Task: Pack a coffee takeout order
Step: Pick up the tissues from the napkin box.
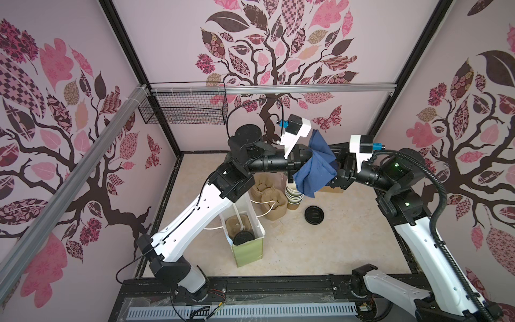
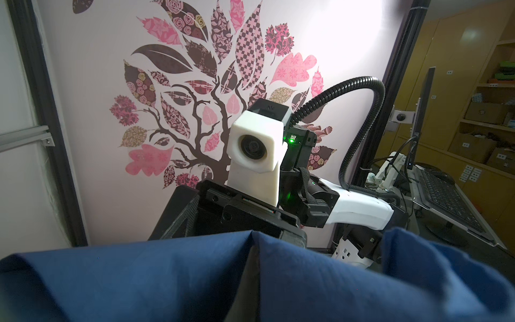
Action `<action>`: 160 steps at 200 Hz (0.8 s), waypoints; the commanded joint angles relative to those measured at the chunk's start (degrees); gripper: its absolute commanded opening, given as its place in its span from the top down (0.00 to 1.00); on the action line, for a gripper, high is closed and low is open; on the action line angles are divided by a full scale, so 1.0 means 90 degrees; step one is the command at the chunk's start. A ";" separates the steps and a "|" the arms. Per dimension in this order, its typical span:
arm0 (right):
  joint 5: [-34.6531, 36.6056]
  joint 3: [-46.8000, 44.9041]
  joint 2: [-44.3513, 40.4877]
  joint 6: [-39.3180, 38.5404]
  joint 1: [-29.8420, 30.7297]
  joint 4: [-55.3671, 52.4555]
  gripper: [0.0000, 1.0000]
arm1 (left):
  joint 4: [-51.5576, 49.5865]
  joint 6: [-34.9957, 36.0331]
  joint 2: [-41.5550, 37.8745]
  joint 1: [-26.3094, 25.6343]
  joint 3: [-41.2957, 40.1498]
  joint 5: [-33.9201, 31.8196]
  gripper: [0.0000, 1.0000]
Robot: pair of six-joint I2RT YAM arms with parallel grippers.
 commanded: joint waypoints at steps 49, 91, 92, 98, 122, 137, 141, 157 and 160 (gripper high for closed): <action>-0.0062 0.0090 -0.0011 0.0211 0.0089 0.0282 0.63 | -0.0118 0.0172 -0.0098 -0.0030 -0.0191 -0.0035 1.00; -0.0087 -0.0019 -0.0114 0.0391 0.0092 0.0402 0.84 | -0.0171 0.0279 -0.0154 -0.0029 -0.0286 -0.0159 1.00; -0.0090 -0.0021 -0.0115 0.0398 0.0093 0.0405 0.85 | -0.0172 0.0284 -0.0155 -0.0028 -0.0294 -0.0163 1.00; -0.0092 -0.0047 -0.0120 0.0422 0.0094 0.0407 0.90 | -0.0164 0.0299 -0.0173 -0.0027 -0.0315 -0.0203 1.00; 0.0097 -0.0193 -0.0219 0.0559 0.0094 0.0455 1.00 | -0.0080 0.0459 -0.0280 -0.0017 -0.0421 -0.0443 0.92; 0.0317 -0.0264 -0.0307 0.0572 0.0092 0.0308 1.00 | -0.0054 0.0691 -0.0453 -0.0017 -0.0545 -0.0773 0.66; 0.0396 -0.0278 -0.0337 0.0558 0.0094 0.0235 1.00 | -0.0045 0.0774 -0.0507 -0.0017 -0.0589 -0.0890 0.59; 0.0794 -0.0260 -0.0394 0.0490 0.0095 -0.0162 1.00 | -0.0025 0.1109 -0.0797 -0.0017 -0.0815 -0.1562 0.35; 0.0879 -0.0241 -0.0398 0.0472 0.0095 -0.0247 1.00 | -0.0017 0.1167 -0.0866 -0.0022 -0.0877 -0.1727 0.33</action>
